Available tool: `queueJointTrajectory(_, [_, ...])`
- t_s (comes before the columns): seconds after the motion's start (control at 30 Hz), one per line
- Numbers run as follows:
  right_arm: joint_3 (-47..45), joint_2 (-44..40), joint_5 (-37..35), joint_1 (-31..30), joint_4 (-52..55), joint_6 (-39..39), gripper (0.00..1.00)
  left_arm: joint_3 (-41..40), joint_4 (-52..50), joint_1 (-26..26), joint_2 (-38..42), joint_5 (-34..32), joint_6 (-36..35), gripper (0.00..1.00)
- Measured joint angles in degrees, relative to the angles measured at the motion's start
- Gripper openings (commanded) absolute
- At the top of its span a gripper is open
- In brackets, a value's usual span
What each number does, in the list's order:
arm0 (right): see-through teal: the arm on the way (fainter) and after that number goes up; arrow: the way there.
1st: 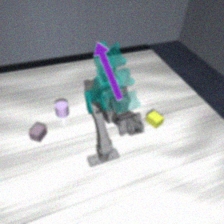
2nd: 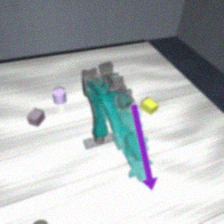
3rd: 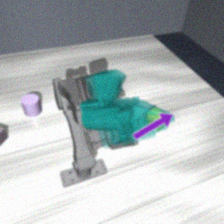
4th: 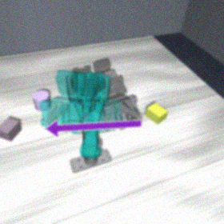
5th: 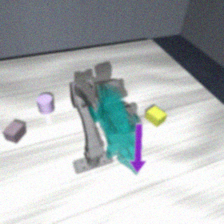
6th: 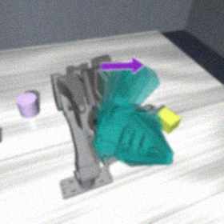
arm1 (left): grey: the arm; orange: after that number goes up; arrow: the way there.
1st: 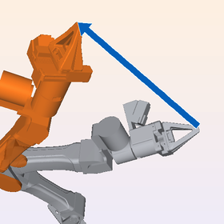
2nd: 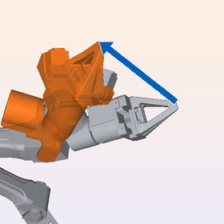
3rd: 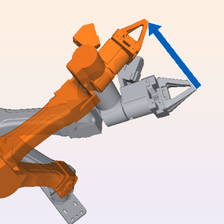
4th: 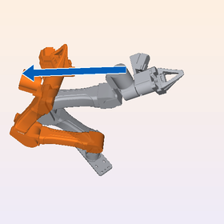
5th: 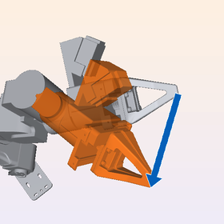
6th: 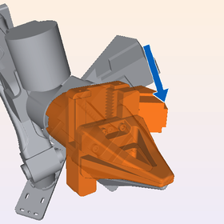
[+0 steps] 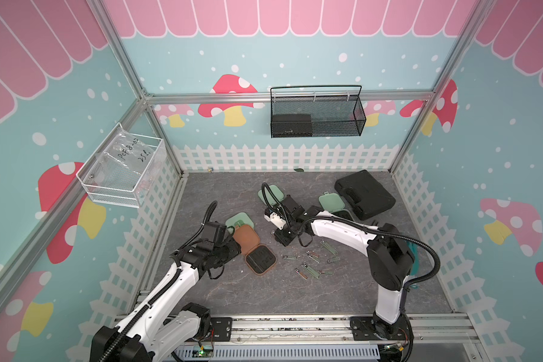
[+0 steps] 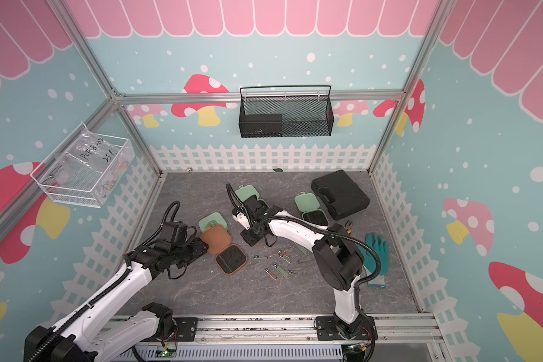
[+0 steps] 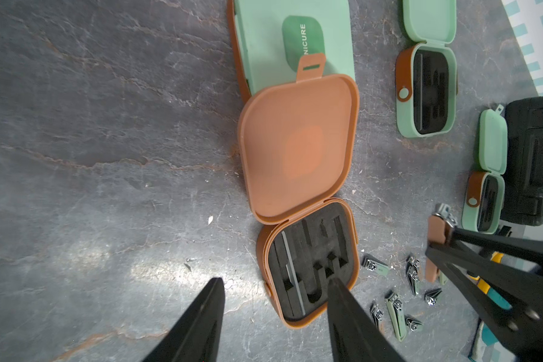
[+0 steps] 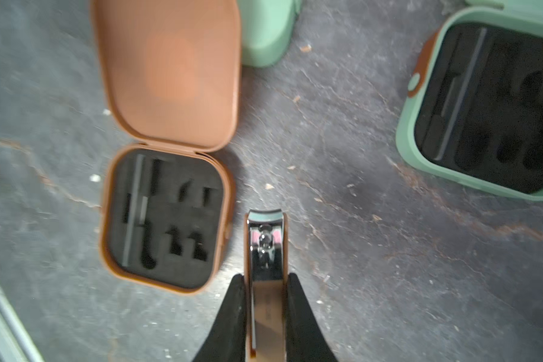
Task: Organize nail clipper sets
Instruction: Place the nail clipper in the storage box.
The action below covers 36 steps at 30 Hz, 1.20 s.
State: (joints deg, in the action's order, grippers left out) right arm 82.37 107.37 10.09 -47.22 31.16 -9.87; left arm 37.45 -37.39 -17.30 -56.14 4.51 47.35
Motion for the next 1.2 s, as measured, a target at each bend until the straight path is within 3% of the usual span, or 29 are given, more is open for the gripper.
queueJointTrajectory(0.33, [-0.09,4.13,4.79,-7.93,-4.04,-10.36,0.0,-0.48,0.66,-0.09,-0.22,0.0,0.0,0.54])
queueJointTrajectory(1.2, [4.74,13.75,5.25,-8.28,-5.11,-16.35,0.0,-1.18,0.92,-0.09,0.04,0.0,-0.13,0.54])
